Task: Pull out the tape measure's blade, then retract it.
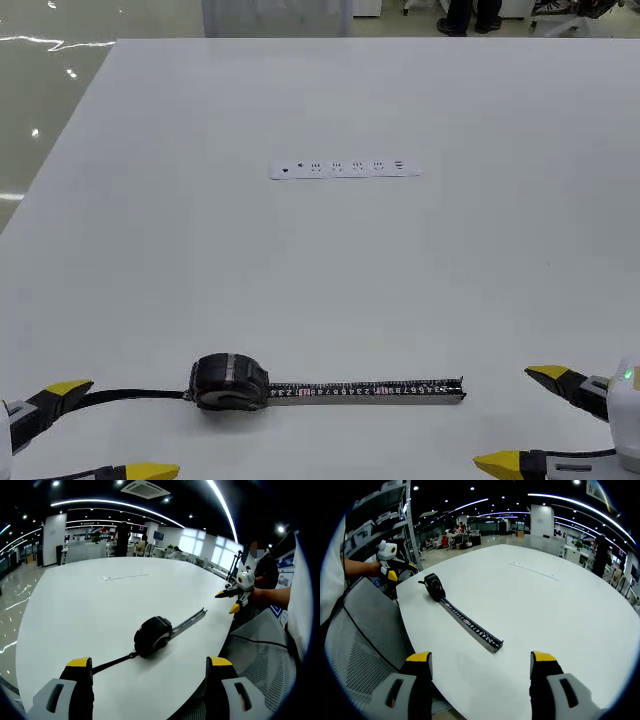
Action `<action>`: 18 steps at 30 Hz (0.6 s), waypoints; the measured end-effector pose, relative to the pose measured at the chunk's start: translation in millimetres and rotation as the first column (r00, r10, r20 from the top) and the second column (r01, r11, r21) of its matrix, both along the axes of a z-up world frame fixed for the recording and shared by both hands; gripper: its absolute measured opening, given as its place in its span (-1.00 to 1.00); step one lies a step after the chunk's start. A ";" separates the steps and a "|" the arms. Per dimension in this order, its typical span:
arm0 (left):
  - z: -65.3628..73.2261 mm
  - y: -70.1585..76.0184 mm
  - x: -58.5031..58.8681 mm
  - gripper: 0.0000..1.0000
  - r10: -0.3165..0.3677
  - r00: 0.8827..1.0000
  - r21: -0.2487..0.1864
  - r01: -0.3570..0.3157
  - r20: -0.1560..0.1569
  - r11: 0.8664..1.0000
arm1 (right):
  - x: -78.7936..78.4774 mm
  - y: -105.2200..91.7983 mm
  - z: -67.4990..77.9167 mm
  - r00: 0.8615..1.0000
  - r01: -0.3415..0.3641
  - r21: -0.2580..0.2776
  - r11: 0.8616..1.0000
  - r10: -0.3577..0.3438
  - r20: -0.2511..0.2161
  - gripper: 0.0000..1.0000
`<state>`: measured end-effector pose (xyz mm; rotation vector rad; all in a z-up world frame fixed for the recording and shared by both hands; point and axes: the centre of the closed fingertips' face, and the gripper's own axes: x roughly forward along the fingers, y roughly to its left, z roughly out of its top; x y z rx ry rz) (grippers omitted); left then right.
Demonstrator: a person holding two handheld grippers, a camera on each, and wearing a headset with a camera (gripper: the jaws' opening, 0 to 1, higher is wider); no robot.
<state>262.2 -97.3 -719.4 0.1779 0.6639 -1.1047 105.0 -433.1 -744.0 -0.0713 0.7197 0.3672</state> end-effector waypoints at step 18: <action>-1.0 1.7 -2.7 0.78 0.002 1.000 0.005 -0.002 -0.001 1.000 | -10.8 -2.4 -1.1 1.000 0.015 0.004 1.000 -0.014 -0.011 0.62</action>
